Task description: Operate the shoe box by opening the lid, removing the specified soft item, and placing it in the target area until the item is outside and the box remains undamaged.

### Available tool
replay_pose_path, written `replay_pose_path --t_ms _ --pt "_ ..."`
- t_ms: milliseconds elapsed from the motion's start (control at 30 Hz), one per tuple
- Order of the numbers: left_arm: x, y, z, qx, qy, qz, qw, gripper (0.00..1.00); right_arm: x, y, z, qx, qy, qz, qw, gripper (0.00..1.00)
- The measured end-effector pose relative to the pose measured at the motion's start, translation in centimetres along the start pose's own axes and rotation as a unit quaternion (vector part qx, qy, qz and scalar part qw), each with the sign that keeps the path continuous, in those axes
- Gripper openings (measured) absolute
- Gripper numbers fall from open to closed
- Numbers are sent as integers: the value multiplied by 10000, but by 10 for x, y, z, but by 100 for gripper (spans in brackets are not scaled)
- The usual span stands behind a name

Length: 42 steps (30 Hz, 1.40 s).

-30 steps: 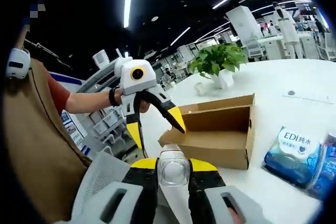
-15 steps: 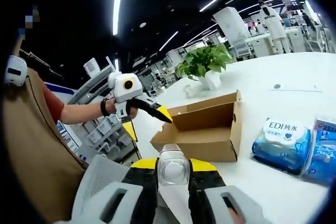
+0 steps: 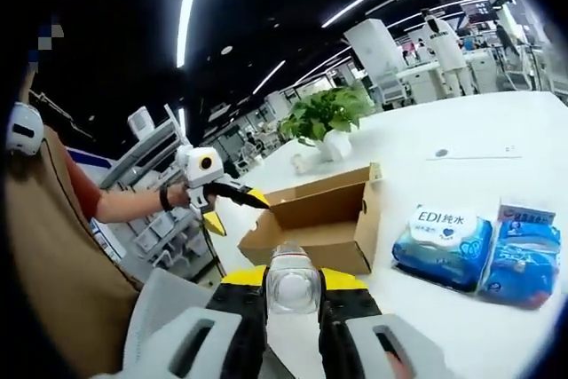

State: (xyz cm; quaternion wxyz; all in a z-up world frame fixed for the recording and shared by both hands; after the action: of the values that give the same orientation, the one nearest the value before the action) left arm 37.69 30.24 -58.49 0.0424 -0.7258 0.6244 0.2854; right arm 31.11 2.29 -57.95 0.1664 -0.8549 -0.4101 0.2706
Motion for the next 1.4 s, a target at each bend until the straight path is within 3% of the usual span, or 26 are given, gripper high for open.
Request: replay_pose_path --t_ms 233,733,1233,1400 --pt "-8 -6 7 -161 68 -233 9996 55 -23 15 -12 28 206 278 9994 16" --pt "-24 -17 16 -404 185 -677 9967 57 -36 34 -27 195 434 690 9965 16" --pt "-30 -17 36 -672 124 -879 9938 57 -38 65 -73 338 893 1000 9904 16" --pt "-32 -16 40 -728 125 -907 9931 57 -33 73 -83 310 878 1051 9901 16"
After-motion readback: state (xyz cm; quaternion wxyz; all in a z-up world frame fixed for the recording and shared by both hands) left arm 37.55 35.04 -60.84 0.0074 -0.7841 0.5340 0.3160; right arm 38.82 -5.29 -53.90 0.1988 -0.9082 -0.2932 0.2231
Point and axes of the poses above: the point that each gripper's makers call its tool centre point, and the gripper's own axes: x roughly forward along the fingers, y roughly to its right, z roughly out of its underside, the point moved 6 cm from there along -x, roughly backward along the fingers, and after that the axes turned 1 degree about -x, right-handed, at the moved point
